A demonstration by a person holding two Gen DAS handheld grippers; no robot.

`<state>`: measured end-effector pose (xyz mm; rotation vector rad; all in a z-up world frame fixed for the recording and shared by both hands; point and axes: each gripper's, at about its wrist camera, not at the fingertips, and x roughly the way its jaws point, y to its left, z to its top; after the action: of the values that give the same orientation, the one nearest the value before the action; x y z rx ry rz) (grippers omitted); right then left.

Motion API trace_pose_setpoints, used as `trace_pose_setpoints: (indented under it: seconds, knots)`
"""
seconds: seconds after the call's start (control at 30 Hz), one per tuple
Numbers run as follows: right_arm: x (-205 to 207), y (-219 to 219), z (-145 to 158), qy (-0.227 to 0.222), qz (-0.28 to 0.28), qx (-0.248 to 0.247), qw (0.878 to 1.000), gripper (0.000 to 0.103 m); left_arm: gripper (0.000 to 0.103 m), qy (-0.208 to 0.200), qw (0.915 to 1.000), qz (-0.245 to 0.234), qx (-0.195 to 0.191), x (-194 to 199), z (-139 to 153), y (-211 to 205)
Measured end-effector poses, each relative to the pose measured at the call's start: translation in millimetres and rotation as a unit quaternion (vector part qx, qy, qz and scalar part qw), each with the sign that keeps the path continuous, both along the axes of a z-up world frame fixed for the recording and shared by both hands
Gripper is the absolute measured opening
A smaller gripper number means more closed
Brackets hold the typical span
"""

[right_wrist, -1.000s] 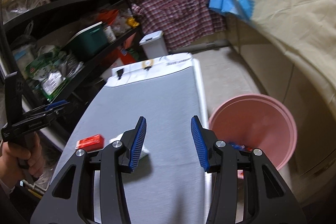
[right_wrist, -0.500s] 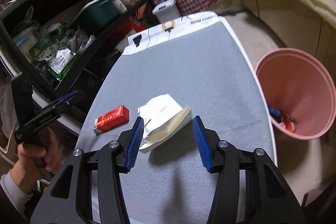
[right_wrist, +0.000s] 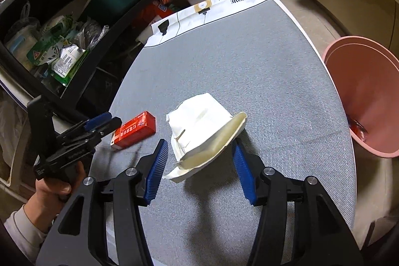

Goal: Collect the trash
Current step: 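Grasp the red ointment box with the left tool while the right tool grasps the white paper bag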

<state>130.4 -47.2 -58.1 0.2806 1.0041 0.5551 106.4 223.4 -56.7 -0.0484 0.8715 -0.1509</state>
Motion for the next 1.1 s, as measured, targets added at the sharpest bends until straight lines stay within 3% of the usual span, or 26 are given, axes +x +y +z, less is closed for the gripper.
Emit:
trace_pose_setpoints:
  seconds: [0.2, 0.33, 0.4, 0.43, 0.5, 0.6, 0.7, 1.1]
  knots:
    - [5.1, -0.1, -5.3, 0.006, 0.0, -0.009, 1.0, 0.054, 0.064, 0.041, 0.9989, -0.011, -0.017, 10.6, -20.5, 4.0]
    - [5.0, 0.2, -6.1, 0.003, -0.001, -0.019, 1.0, 0.052, 0.064, 0.053, 0.9983, -0.023, -0.003, 9.9, -28.1, -3.8]
    - [4.4, 0.4, -6.1, 0.001, -0.002, -0.024, 1.0, 0.044, 0.062, 0.053, 0.9983, -0.024, -0.001, 8.2, -27.9, -6.0]
    - [4.2, -0.5, -5.9, 0.0, -0.003, -0.025, 1.0, 0.042, 0.056, 0.053, 0.9982, -0.027, -0.004, 7.4, -27.5, -6.5]
    - [4.0, -1.5, -5.6, -0.001, -0.003, -0.027, 1.0, 0.026, 0.052, 0.053, 0.9981, -0.031, 0.0, 5.9, -27.1, -9.0]
    - [2.4, -3.0, -3.8, -0.007, -0.003, -0.03, 1.0, 0.011, 0.041, 0.053, 0.9981, -0.029, 0.008, 4.1, -25.6, -11.8]
    - [-0.5, -5.3, 1.7, -0.022, -0.006, -0.037, 0.999, 0.008, 0.036, 0.05, 0.9983, -0.026, 0.011, 2.3, -22.5, -15.1]
    - [-10.6, -16.0, 19.0, -0.068, -0.016, -0.061, 0.996, 0.007, 0.035, 0.036, 0.9989, -0.007, 0.029, -6.4, -11.7, -32.2]
